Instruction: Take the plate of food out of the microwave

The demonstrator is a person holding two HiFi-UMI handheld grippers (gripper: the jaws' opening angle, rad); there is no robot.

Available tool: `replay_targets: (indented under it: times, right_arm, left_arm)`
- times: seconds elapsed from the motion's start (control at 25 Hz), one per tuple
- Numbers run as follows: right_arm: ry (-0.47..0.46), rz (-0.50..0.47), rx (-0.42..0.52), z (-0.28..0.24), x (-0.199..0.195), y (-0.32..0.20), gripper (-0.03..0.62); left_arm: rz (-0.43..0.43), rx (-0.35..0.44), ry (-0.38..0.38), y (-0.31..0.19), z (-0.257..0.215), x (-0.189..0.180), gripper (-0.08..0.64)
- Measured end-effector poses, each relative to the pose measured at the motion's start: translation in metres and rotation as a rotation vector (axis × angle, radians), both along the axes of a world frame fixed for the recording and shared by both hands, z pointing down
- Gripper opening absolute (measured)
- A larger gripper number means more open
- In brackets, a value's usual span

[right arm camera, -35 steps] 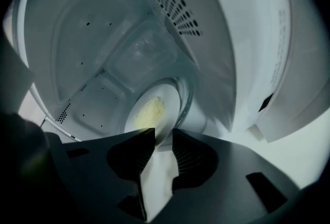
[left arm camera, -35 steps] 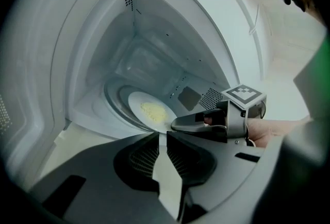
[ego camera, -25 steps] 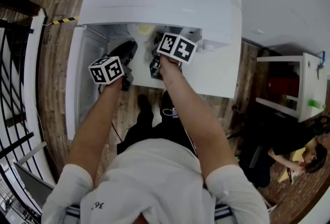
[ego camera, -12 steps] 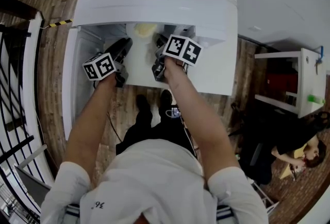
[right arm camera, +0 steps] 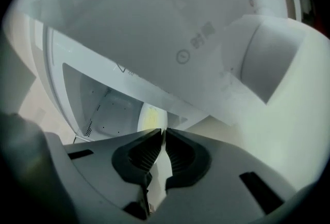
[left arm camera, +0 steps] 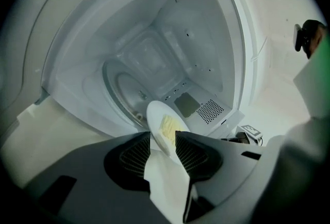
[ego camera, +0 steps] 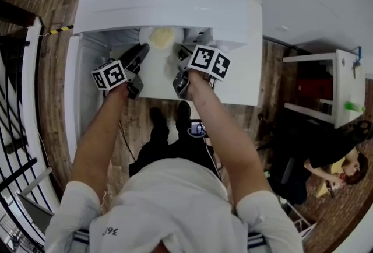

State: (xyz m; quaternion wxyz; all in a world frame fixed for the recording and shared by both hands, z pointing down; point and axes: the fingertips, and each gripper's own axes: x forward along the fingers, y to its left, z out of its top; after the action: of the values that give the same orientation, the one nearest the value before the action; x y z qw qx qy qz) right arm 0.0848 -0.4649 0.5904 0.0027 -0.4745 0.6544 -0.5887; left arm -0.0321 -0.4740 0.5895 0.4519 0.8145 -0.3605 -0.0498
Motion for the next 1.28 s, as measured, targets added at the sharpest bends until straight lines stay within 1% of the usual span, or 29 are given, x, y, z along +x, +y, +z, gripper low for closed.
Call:
replay_targets:
  times: [0.08, 0.2, 0.4, 0.44, 0.52, 0.56, 1.08, 1.28]
  right_arm:
    - [-0.015, -0.002, -0.003, -0.002, 0.002, 0.002, 0.029]
    - [-0.020, -0.003, -0.003, -0.003, 0.004, 0.003, 0.029]
    - [-0.015, -0.004, -0.002, -0.001, 0.005, 0.004, 0.029]
    - [-0.016, -0.004, -0.001, -0.001, 0.005, 0.004, 0.029]
    - [-0.018, -0.005, 0.002, -0.002, 0.005, 0.005, 0.029]
    - [-0.019, -0.006, 0.004, -0.002, 0.005, 0.005, 0.029]
    - [-0.029, 0.000, 0.025, -0.012, 0.005, 0.012, 0.029]
    - [-0.030, -0.018, 0.031, -0.017, 0.005, 0.031, 0.029]
  left_arm:
    - [0.005, 0.007, 0.008, -0.002, -0.001, 0.001, 0.136]
    - [0.016, 0.009, 0.000, -0.003, 0.000, 0.003, 0.135]
    - [-0.001, -0.008, -0.001, 0.001, 0.001, 0.001, 0.132]
    - [-0.008, -0.010, 0.000, 0.001, -0.002, 0.001, 0.123]
    - [-0.021, -0.007, 0.000, 0.002, -0.007, -0.001, 0.082]
    - [-0.025, -0.004, 0.002, 0.002, -0.009, -0.002, 0.078]
    - [-0.045, -0.024, -0.006, 0.015, -0.021, -0.003, 0.077]
    - [-0.051, -0.033, -0.003, 0.035, -0.026, -0.002, 0.077]
